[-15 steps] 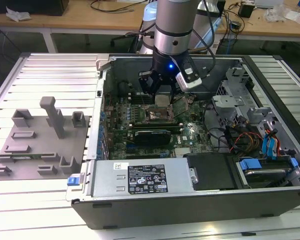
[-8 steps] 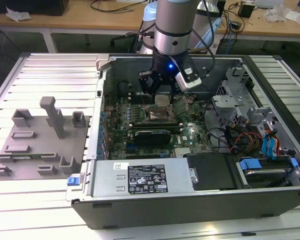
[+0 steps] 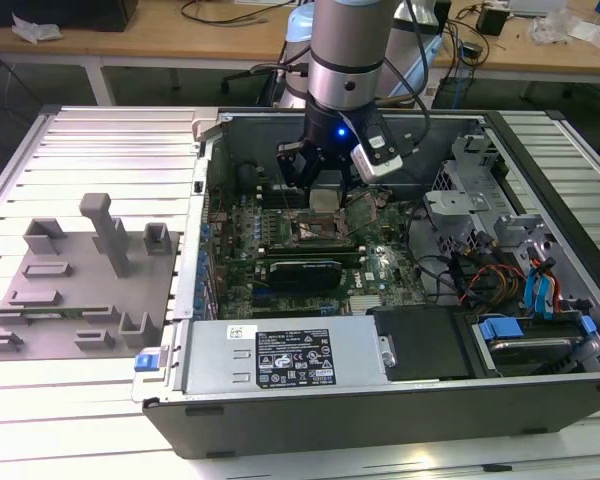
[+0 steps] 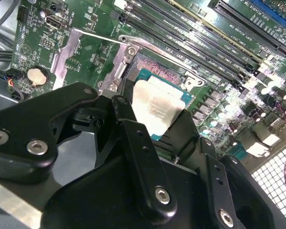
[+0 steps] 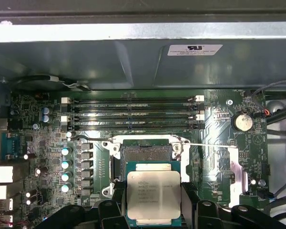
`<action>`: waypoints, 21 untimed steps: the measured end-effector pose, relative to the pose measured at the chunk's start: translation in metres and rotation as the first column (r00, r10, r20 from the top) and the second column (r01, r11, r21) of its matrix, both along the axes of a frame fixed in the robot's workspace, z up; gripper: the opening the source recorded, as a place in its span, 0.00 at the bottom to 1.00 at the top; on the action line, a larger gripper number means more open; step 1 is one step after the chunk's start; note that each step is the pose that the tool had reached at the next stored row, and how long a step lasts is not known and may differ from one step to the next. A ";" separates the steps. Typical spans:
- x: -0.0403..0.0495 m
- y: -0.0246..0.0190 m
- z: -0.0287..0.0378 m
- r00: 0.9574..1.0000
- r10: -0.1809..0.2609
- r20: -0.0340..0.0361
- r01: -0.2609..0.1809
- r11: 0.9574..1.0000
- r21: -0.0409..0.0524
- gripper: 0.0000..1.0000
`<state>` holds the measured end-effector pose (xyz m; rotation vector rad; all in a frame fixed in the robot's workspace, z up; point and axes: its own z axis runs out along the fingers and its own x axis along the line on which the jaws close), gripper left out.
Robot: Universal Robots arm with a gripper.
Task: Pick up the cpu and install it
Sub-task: 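Place the cpu into insertion slot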
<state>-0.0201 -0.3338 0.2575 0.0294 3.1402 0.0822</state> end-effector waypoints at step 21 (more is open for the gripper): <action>0.0000 0.0001 -0.0056 0.879 -0.477 0.000 0.477 0.879 -0.001 0.55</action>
